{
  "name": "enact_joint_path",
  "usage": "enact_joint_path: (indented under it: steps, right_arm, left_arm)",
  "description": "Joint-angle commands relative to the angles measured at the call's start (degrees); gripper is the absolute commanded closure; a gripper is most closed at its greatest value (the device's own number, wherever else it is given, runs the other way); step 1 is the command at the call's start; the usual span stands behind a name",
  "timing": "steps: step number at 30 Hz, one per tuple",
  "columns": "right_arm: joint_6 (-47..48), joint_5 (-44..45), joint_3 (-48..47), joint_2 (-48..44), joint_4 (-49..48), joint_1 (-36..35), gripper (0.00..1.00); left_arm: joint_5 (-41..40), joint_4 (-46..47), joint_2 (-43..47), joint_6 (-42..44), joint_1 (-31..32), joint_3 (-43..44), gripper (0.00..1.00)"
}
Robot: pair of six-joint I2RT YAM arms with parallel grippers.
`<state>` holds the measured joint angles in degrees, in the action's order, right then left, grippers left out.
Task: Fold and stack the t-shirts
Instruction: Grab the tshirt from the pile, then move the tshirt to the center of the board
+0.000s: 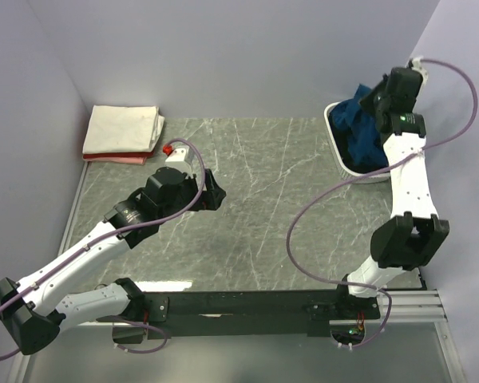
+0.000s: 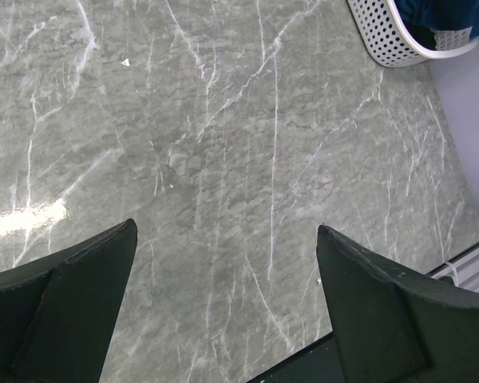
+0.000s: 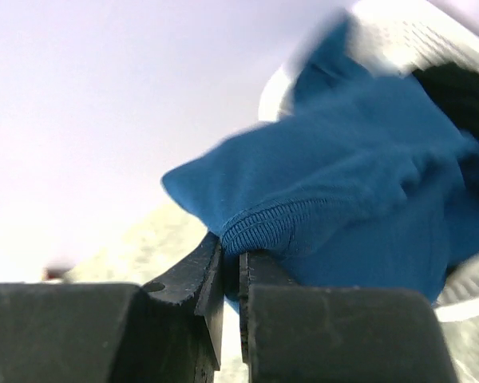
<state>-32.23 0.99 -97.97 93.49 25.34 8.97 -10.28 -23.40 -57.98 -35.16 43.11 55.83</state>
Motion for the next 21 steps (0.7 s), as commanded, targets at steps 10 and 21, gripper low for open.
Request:
enact_joint_path:
  steps: [10,21]
  right_arm:
    - [7.36,1.38,-22.61,-15.53,-3.17,-23.46,1.00]
    - [4.28,1.20,-14.55,-14.13,-9.17,-31.65,1.00]
  left_arm:
    - [1.93,4.41,1.64,-1.76,-1.28,-2.48,0.01]
    - [0.44,3.80,2.78,-3.78,-1.80,-4.94,0.01]
